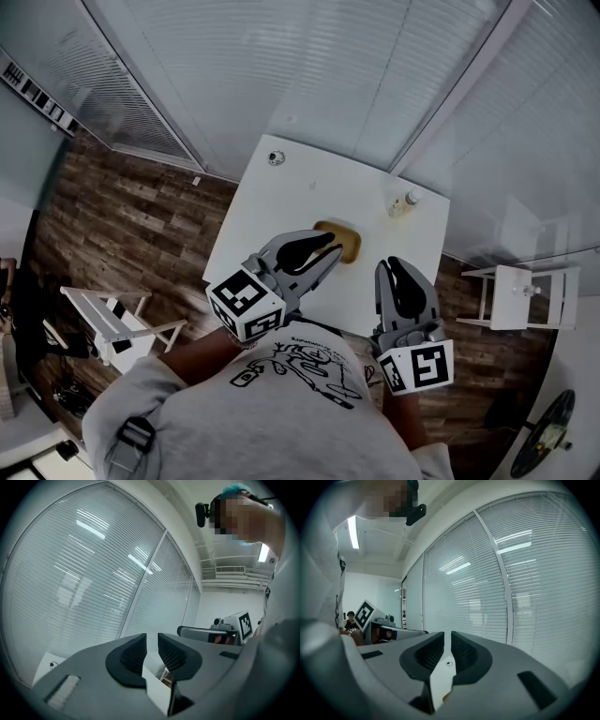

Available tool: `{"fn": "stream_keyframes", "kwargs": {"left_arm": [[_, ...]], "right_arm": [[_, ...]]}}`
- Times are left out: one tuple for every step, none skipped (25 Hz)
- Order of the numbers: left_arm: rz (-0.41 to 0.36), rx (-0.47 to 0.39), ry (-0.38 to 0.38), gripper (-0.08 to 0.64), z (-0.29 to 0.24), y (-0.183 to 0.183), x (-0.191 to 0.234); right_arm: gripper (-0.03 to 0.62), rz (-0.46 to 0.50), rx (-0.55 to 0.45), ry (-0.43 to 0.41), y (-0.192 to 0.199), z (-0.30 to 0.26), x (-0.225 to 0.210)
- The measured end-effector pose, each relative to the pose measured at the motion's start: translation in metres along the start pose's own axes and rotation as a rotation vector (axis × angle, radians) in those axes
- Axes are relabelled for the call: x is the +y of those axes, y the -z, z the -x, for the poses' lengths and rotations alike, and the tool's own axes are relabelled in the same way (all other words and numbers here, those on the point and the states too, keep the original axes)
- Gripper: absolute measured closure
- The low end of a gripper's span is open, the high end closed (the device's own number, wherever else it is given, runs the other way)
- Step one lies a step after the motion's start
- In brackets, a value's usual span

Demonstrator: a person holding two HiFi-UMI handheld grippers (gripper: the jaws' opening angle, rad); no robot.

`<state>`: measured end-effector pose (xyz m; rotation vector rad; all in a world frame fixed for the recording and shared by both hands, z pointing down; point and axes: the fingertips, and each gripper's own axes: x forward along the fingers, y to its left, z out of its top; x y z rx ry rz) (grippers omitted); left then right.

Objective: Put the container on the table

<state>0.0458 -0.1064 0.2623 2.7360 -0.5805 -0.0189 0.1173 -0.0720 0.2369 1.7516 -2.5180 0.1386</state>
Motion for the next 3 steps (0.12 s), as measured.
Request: {"fn": "stream_keyframes", "kwargs": {"left_arm": [[0.000,0.000,0.000,0.489,-0.0007,-0.0003,0.0003],[0.001,-0.001,0.000,0.489,-0.0016,-0.0006,0.0006],[0.001,-0.001,0.000,0.489,-0.0024,-0.0010,0.0010]], "right_arm": [[0.551,0.001,-0.001,0.000,-0.0005,-0.0004,-0.0006],[0.551,0.002,-0.002,-0.001,-0.0010,-0.0010,-0.0013],[0.551,0.004,-0.003,-0.002,-0.0016,-0.0016,-0.0020]]}}
